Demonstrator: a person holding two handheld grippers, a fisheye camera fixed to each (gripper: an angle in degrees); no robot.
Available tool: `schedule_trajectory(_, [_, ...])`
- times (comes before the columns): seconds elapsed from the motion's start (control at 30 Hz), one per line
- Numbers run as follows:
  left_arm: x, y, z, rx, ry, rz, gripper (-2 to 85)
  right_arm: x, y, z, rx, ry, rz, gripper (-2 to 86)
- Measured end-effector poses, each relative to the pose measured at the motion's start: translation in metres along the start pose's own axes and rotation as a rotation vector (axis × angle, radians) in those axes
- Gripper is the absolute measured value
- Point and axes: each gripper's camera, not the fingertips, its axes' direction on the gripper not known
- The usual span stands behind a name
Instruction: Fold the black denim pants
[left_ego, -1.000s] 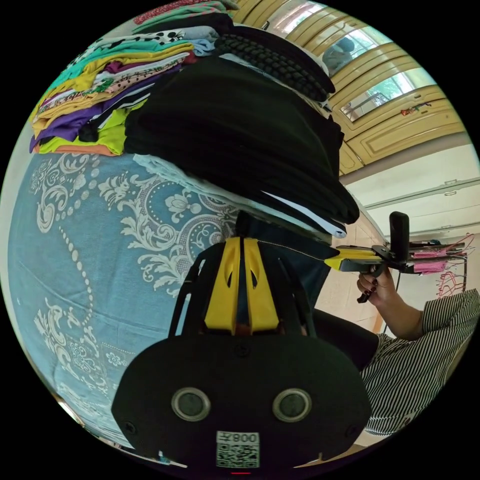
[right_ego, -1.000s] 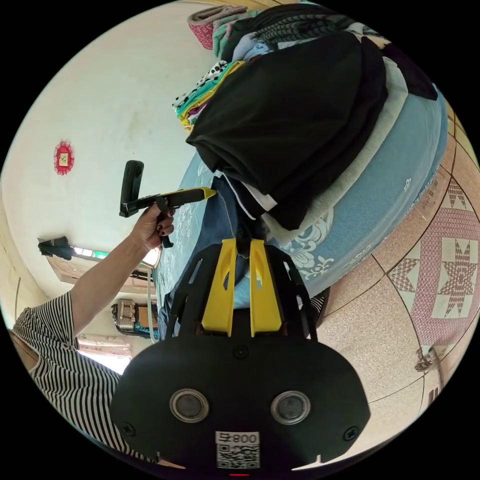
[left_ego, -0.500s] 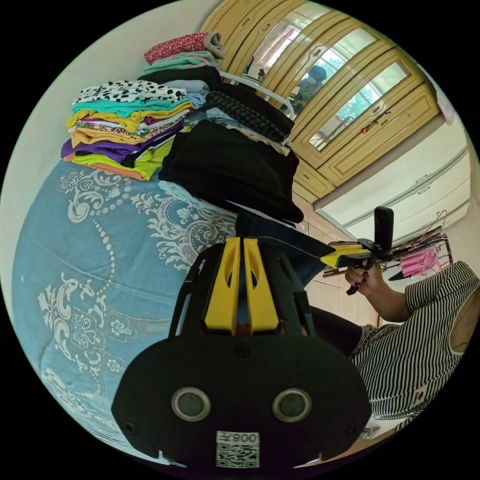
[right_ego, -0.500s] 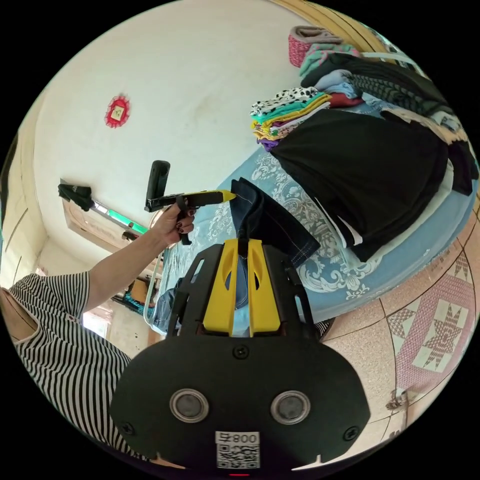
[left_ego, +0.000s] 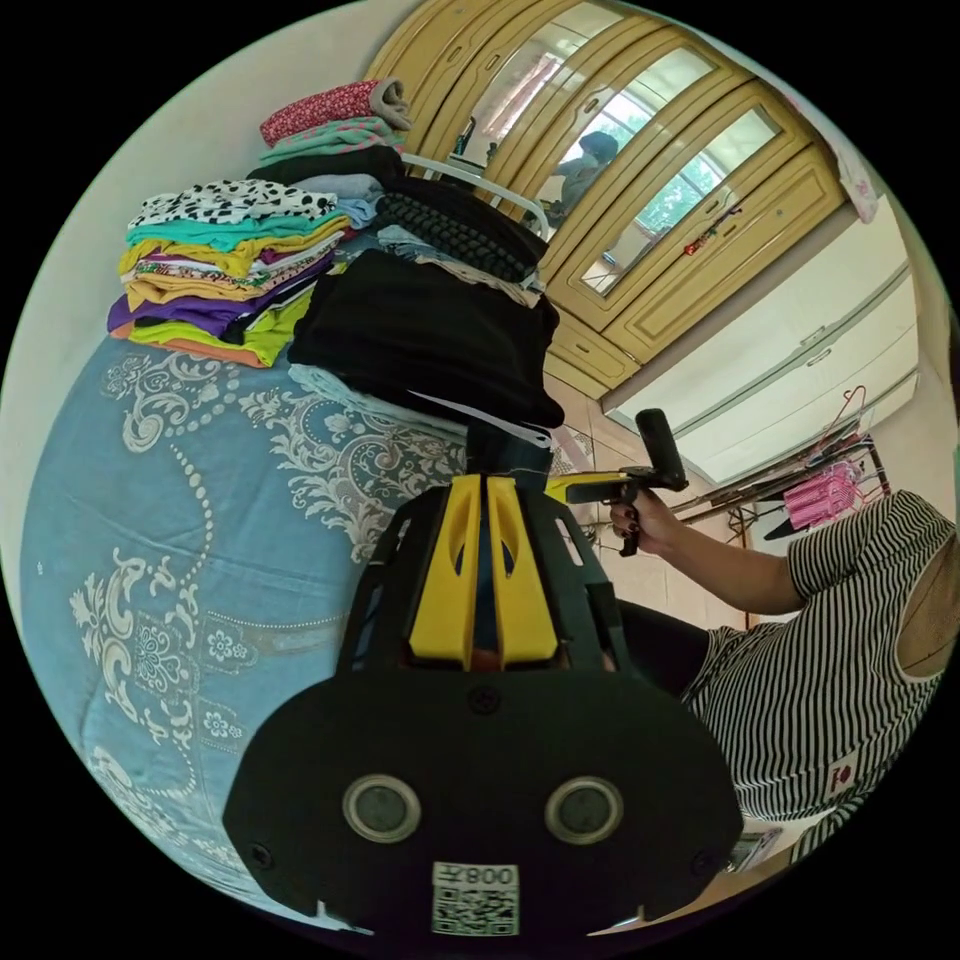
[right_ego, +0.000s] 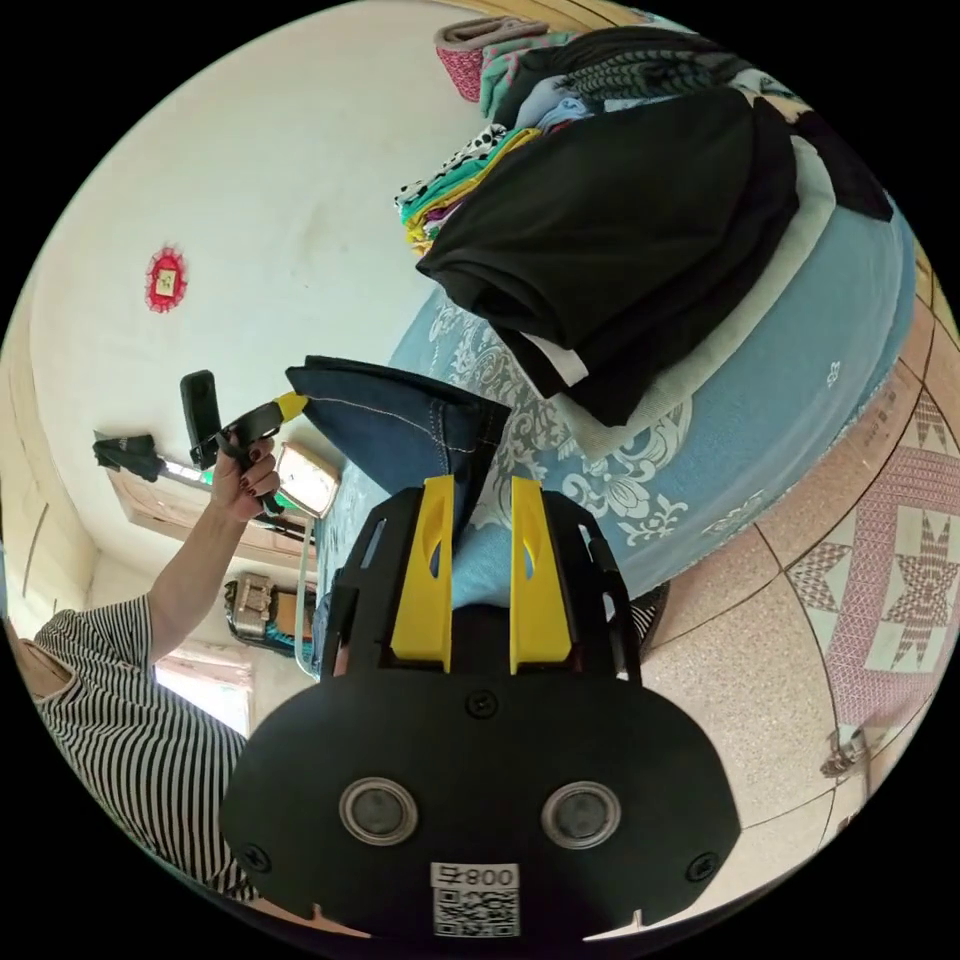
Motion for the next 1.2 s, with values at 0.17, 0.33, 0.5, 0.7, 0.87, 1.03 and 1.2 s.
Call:
schedule_trajectory(0.17, [0.012, 0.022, -0.010, -0.011, -0.001, 0.061, 0.9, 0.020, 0.000, -0.001, 0.043, -0.166, -0.018, 12.2])
schedule_trajectory(0.33, [0.019, 0.045, -0.016, -0.012, 0.006, 0.085, 1.0, 0.032, -0.001, 0.005, 0.043, -0.310, -0.108, 14.1])
schedule_trajectory(0.5, [0.021, 0.066, -0.015, -0.015, 0.006, 0.087, 1.0, 0.036, -0.007, 0.012, 0.054, -0.444, -0.146, 15.6])
schedule_trajectory(0.7, [0.023, 0.087, -0.007, -0.018, -0.007, 0.102, 0.9, 0.029, -0.005, 0.018, 0.066, -0.538, -0.187, 18.2])
schedule_trajectory(0.87, [0.025, 0.107, 0.010, -0.020, -0.004, 0.135, 0.9, 0.019, -0.001, 0.025, 0.064, -0.571, -0.188, 21.6])
schedule_trajectory(1.03, [0.021, 0.127, 0.033, -0.029, 0.019, 0.143, 0.9, 0.004, 0.000, 0.038, 0.096, -0.680, -0.216, 23.1])
schedule_trajectory(1.2, [0.005, 0.146, 0.059, -0.030, 0.031, 0.133, 0.9, -0.024, -0.006, 0.055, 0.065, -0.766, -0.274, 20.0])
